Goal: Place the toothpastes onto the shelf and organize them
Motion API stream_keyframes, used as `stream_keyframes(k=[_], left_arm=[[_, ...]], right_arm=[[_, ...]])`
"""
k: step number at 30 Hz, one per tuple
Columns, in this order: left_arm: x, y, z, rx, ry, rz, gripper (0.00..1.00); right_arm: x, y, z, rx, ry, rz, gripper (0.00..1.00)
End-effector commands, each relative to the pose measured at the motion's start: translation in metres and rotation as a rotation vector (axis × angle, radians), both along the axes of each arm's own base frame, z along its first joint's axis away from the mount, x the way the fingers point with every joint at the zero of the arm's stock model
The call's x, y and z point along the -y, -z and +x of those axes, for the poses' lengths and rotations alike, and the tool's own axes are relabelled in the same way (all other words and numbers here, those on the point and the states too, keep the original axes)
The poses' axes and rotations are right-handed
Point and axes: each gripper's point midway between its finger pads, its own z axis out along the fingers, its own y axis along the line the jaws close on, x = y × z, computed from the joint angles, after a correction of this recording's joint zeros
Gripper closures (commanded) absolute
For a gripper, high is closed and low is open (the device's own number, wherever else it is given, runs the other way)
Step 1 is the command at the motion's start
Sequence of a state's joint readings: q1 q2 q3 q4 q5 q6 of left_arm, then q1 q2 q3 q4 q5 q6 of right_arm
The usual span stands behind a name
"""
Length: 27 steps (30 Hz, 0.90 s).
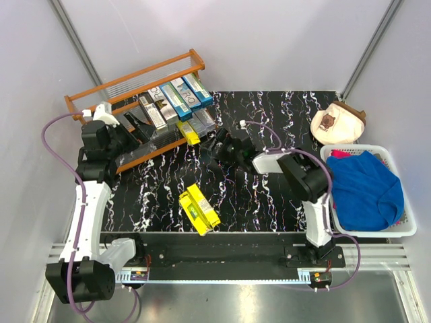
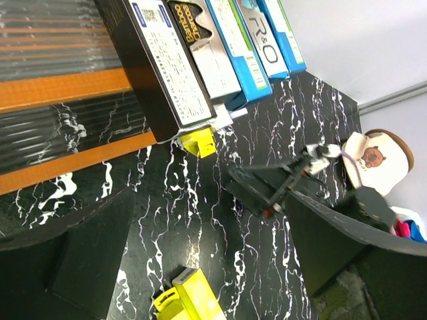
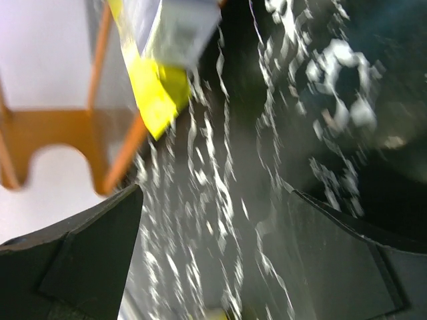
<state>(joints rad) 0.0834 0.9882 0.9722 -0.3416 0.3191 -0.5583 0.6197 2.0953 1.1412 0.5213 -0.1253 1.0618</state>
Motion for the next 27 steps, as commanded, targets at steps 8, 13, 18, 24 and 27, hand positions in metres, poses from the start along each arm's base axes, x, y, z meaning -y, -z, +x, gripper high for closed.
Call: stream_keyframes(k=[8,13,18,24,27], left_arm=[[0.009,0.002,0.007,0.021,0.054,-0.022,0.01],[0.010,0.009,0.010,0.002,0.055,-0.020,0.01],[0.011,0.018,0.011,-0.024,0.053,-0.021,0.01],[0.013,0.025,0.012,-0.050,0.059,-0.032,0.01],[0.013,0.026,0.012,-0.054,0.060,-0.031,0.01]], right_arm=[[0.052,-0.032,-0.081,0.116,-0.251,-0.405,0.00],[0.050,-0.032,-0.133,0.130,-0.394,-0.560,0.01],[0.034,-0.034,-0.182,0.151,-0.520,-0.616,0.06],[0.021,-0.029,-0.206,0.174,-0.620,-0.639,0.14],[0.008,-0.020,-0.215,0.166,-0.698,-0.637,0.16]])
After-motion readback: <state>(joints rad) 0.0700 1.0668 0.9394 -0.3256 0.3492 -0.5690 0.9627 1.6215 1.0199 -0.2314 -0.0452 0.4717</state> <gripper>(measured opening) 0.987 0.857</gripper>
